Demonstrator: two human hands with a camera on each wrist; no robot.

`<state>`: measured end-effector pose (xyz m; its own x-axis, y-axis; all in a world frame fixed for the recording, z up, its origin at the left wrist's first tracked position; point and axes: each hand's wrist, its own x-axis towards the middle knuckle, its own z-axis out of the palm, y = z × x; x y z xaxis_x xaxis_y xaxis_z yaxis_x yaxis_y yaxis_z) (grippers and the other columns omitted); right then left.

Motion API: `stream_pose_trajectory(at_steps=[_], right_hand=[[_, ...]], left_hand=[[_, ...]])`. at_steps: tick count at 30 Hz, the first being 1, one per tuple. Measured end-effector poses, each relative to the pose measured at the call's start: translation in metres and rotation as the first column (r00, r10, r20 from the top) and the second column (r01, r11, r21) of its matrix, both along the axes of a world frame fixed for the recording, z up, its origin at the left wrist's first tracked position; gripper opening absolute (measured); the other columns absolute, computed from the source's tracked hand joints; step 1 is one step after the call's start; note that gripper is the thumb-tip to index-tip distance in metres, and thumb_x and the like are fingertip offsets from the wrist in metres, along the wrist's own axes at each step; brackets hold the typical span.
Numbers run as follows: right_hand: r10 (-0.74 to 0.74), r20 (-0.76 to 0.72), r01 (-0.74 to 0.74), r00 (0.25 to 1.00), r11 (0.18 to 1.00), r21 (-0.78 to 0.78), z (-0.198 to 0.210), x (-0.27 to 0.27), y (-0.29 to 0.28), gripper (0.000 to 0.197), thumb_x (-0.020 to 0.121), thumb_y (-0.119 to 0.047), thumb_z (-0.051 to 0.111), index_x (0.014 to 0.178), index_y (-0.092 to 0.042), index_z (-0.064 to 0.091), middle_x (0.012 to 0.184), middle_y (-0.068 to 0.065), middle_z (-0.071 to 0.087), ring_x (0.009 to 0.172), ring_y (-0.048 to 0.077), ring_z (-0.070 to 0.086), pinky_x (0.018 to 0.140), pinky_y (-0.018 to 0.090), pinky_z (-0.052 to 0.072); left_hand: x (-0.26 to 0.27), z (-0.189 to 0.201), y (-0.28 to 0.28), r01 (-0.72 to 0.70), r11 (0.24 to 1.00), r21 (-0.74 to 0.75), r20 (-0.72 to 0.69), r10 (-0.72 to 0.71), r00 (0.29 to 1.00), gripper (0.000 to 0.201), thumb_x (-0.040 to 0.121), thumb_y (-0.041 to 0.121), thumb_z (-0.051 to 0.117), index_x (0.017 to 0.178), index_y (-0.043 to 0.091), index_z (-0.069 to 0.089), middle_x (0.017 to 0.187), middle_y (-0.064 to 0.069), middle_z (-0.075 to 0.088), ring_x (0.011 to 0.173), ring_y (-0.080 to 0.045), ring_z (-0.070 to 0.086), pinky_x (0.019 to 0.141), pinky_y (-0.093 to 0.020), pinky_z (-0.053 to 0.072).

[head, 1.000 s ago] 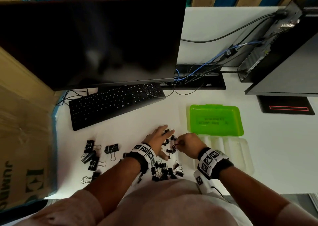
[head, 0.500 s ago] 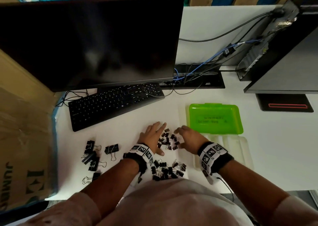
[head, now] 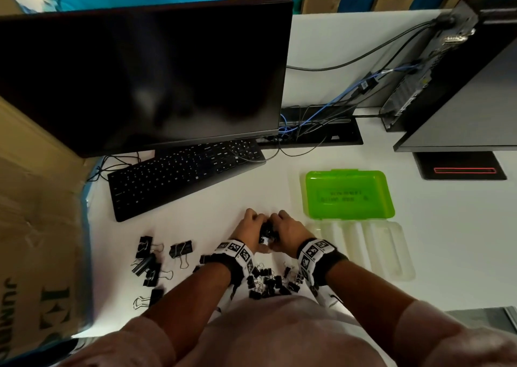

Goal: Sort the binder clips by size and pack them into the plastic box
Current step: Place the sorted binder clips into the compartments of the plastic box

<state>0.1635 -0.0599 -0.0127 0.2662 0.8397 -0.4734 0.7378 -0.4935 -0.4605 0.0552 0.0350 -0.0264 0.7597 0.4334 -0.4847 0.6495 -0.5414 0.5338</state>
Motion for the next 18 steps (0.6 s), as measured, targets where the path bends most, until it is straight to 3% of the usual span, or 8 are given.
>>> stream_pose_trajectory(at_steps=[4, 9, 14, 18], right_hand=[[0.043, 0.052, -0.041, 0.998, 0.999, -0.035, 0.005, 0.003, 0.003, 0.038, 0.075, -0.01, 0.064, 0.111, -0.005, 0.052, 0.112, 0.015, 0.049, 0.088, 0.04, 0.06, 0.07, 0.04, 0.046], [-0.007, 0.031, 0.008, 1.0, 0.999, -0.032, 0.017, 0.01, 0.004, 0.027, 0.073, -0.008, 0.067, 0.1, -0.007, 0.067, 0.106, 0.014, 0.061, 0.095, 0.033, 0.06, 0.074, 0.033, 0.046], [-0.191, -0.091, 0.196, 0.977, 0.979, 0.049, 0.042, 0.027, -0.017, 0.025, 0.071, -0.006, 0.074, 0.095, -0.011, 0.071, 0.1, 0.005, 0.068, 0.086, 0.018, 0.063, 0.072, 0.021, 0.045], [-0.4, -0.221, 0.429, 0.889, 0.898, 0.097, 0.064, 0.045, -0.049, 0.02, 0.071, -0.005, 0.075, 0.087, -0.014, 0.07, 0.088, 0.0, 0.07, 0.068, 0.009, 0.062, 0.062, 0.012, 0.045]], left_hand=[[-0.005, 0.004, 0.005, -0.018, 1.0, -0.007, 0.023, 0.018, 1.0, 0.043, 0.07, 0.008, 0.073, 0.108, 0.015, 0.054, 0.118, -0.005, 0.04, 0.096, -0.025, 0.057, 0.095, -0.03, 0.044], [-0.007, 0.006, 0.007, -0.045, 0.999, -0.016, 0.064, 0.046, 0.997, 0.031, 0.07, 0.003, 0.07, 0.096, 0.015, 0.06, 0.11, -0.004, 0.047, 0.095, -0.024, 0.058, 0.089, -0.027, 0.045], [-0.009, 0.008, 0.009, -0.033, 0.999, 0.027, 0.131, 0.029, 0.991, 0.019, 0.079, 0.005, 0.067, 0.098, 0.009, 0.068, 0.106, -0.013, 0.061, 0.096, -0.027, 0.06, 0.087, -0.03, 0.048], [-0.01, 0.009, 0.01, -0.039, 0.998, 0.053, 0.158, 0.03, 0.987, 0.017, 0.081, 0.005, 0.067, 0.097, 0.009, 0.07, 0.104, -0.012, 0.065, 0.095, -0.026, 0.062, 0.086, -0.027, 0.048]])
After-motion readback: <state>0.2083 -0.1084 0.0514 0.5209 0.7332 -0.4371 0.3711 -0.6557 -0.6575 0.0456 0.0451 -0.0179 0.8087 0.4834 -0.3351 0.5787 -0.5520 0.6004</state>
